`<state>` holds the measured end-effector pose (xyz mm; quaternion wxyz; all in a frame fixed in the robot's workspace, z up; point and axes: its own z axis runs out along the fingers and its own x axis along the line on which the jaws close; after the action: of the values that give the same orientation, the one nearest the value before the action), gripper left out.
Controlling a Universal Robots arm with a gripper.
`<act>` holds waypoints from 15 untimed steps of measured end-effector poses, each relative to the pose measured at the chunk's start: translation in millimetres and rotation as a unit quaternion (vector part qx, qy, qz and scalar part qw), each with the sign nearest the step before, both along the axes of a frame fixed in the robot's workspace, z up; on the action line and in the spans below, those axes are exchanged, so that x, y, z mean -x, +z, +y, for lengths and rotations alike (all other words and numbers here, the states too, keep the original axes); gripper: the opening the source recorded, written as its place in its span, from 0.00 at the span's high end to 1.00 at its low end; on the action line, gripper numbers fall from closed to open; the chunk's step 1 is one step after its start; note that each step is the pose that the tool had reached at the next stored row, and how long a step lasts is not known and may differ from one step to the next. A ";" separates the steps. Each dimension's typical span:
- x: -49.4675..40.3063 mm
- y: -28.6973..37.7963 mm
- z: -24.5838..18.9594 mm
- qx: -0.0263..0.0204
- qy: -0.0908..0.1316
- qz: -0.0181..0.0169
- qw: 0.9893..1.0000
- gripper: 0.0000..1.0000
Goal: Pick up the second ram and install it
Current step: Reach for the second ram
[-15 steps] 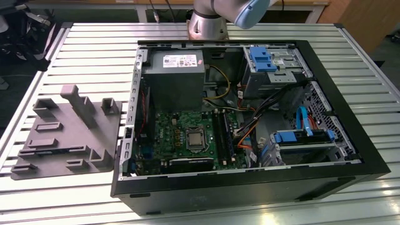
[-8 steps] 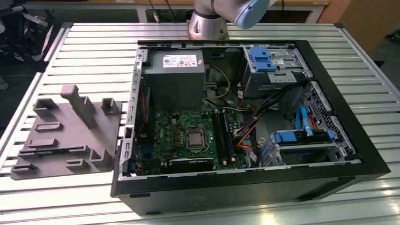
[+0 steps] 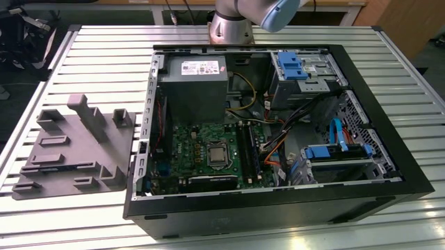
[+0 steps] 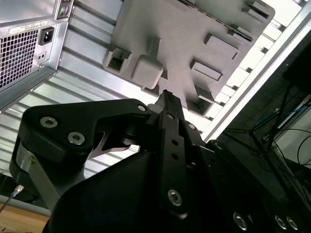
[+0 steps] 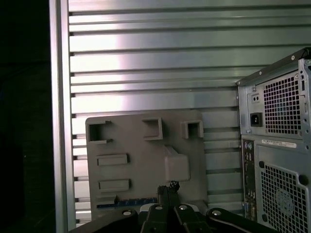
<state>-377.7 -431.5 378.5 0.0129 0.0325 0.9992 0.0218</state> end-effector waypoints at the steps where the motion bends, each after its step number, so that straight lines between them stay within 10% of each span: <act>1: 0.4 -0.1 -0.1 0.000 0.000 0.000 1.000 0.89; 15: 5.5 -1.2 -1.9 0.000 0.000 0.000 1.000 0.89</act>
<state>-383.2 -433.4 377.3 0.0129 0.0324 0.9992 0.0218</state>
